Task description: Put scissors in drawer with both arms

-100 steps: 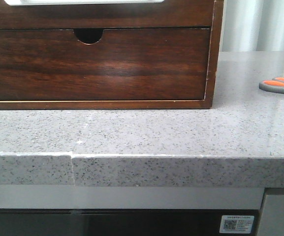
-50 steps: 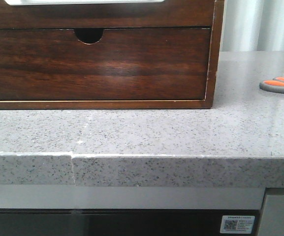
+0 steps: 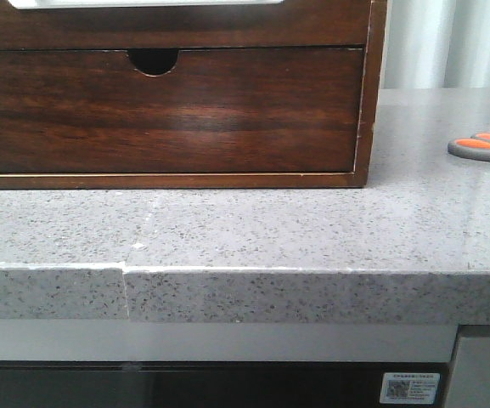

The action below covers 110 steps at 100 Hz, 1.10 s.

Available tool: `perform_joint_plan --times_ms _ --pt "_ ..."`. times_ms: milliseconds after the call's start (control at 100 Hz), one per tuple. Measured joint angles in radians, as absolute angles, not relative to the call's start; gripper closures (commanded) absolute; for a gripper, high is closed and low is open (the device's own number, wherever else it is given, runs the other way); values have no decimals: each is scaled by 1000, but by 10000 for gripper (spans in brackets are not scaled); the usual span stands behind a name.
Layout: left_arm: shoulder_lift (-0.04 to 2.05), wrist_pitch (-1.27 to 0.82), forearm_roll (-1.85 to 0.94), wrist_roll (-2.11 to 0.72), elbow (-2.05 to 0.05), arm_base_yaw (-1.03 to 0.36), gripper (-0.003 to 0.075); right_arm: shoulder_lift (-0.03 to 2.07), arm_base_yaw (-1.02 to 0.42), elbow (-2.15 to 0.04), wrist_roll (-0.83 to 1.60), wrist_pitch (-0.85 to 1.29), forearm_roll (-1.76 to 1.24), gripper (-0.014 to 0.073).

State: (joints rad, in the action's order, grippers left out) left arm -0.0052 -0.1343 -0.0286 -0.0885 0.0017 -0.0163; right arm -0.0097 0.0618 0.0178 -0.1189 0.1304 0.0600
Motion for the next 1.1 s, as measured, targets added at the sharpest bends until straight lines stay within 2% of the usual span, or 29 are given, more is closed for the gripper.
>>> perform_joint_plan --times_ms 270,570,620,670,790,839,969,1099 --pt "-3 -143 -47 -89 -75 -16 739 3 27 -69 -119 202 13 655" --pt "154 -89 -47 -89 -198 -16 734 204 12 -237 -119 283 -124 655" --pt "181 -67 -47 -89 -200 -16 697 224 12 -241 -119 276 -131 655" --pt "203 -57 -45 -89 -203 -16 622 240 12 -241 -119 274 -135 655" --pt "254 -14 -33 -89 -203 -16 358 259 12 -241 -119 272 -135 655" --pt "274 22 -31 -89 -203 -16 297 261 12 -241 -119 272 -136 655" --pt "332 164 14 -89 -203 -16 282 261 12 -241 -119 272 -138 655" --pt "397 285 262 -89 -210 -30 300 261 12 -241 -119 272 -138 655"
